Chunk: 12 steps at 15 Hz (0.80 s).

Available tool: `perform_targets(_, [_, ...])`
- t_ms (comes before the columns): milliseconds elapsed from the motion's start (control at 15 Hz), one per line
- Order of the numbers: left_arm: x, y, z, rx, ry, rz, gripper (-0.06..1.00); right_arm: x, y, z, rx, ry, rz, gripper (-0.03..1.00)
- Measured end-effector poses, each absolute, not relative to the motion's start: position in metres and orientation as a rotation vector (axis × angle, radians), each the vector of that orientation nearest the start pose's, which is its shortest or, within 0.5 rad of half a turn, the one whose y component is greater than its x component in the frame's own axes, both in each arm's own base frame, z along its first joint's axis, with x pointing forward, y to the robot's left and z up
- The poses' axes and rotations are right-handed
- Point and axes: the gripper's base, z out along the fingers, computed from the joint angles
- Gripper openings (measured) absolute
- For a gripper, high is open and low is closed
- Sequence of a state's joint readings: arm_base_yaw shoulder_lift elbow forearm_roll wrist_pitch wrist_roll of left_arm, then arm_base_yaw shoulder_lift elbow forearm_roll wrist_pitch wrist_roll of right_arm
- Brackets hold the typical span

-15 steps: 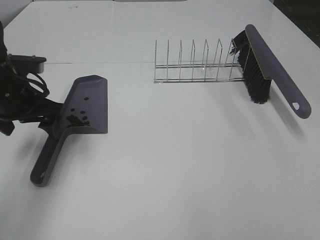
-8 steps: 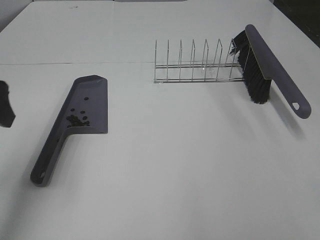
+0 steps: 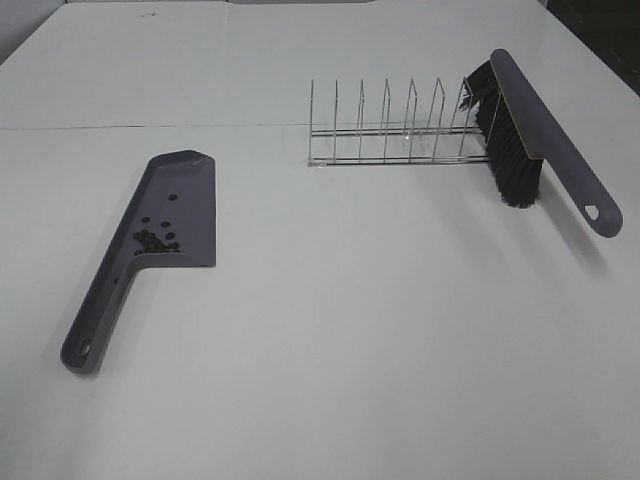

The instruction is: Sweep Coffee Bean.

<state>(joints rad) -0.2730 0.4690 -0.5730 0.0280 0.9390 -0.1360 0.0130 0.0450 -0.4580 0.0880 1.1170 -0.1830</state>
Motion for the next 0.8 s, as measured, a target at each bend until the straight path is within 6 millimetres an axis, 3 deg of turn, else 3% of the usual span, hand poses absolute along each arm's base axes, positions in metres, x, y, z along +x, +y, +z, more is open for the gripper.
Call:
perform_targets(200, [0.031,-0.007,0.296,0.159,2.104,-0.206,0.85,0.003,0.007,0.261,-0.216,2.173,0.012,0.77])
perform_targets(267, [0.026,-0.005,0.297,0.156,2.078,-0.211,0.85,0.003,0.007,0.261,-0.216,2.173,0.012,0.77])
perform_targets(533, [0.016,-0.002,0.285,0.196,2.205,-0.175,0.85,0.003,0.007,0.261,-0.216,2.173,0.012,0.77])
perform_targets(800, [0.015,-0.004,0.28,0.246,2.195,-0.18,0.84,0.003,0.007,0.261,-0.216,2.173,0.013,0.77])
